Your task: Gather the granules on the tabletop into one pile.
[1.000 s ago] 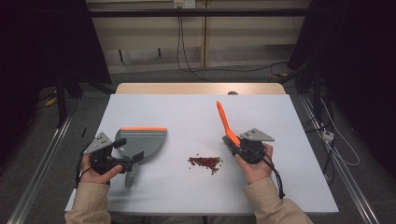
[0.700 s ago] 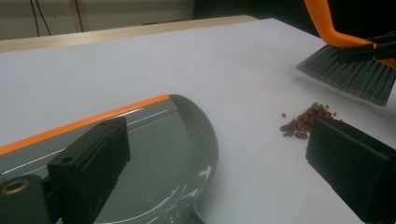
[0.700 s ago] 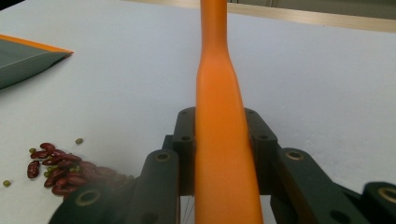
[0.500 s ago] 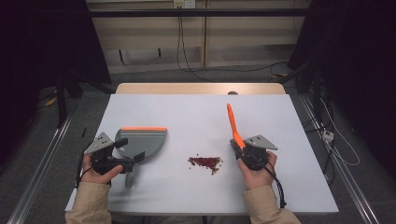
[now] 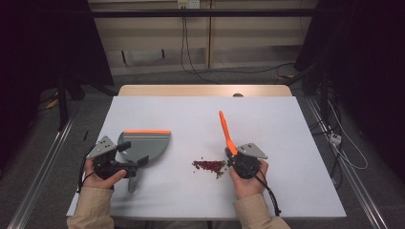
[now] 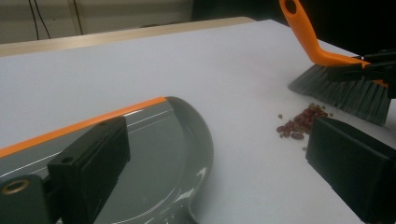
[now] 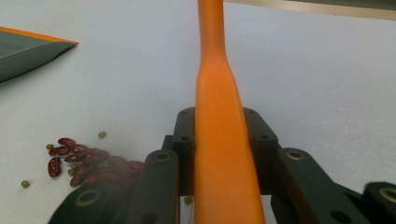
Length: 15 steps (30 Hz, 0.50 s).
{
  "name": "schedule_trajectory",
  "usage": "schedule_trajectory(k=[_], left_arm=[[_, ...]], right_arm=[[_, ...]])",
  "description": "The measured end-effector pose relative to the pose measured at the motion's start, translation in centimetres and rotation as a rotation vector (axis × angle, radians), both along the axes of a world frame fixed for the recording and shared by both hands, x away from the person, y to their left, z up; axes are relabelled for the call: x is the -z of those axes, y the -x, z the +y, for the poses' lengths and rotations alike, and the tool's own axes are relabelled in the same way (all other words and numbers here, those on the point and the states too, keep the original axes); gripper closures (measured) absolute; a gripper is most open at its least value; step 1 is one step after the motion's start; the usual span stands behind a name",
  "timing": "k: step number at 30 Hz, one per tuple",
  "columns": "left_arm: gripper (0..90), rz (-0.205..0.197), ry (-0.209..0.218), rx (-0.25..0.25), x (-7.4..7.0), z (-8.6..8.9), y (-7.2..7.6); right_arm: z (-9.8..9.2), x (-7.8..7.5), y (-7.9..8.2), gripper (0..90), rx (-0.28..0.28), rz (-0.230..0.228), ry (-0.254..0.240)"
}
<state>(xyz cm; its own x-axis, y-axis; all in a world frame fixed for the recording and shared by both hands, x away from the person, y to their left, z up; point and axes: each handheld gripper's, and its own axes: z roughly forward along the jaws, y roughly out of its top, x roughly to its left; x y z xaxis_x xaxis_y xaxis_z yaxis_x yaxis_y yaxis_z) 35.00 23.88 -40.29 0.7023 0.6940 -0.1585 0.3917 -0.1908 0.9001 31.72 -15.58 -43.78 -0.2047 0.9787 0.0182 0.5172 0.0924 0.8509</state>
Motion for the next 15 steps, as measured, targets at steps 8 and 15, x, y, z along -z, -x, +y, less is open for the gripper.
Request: schedule_trajectory(k=[8,15], left_arm=[[6.1,-0.001,0.000,-0.003,-0.1,0.1,0.0],[6.1,0.000,-0.002,-0.004,0.0,0.1,0.0]], right_arm=[[2.4,0.2,-0.5,70.6,0.010,-0.014,0.004],[3.8,0.3,-0.7,70.3,0.033,-0.026,-0.013]])
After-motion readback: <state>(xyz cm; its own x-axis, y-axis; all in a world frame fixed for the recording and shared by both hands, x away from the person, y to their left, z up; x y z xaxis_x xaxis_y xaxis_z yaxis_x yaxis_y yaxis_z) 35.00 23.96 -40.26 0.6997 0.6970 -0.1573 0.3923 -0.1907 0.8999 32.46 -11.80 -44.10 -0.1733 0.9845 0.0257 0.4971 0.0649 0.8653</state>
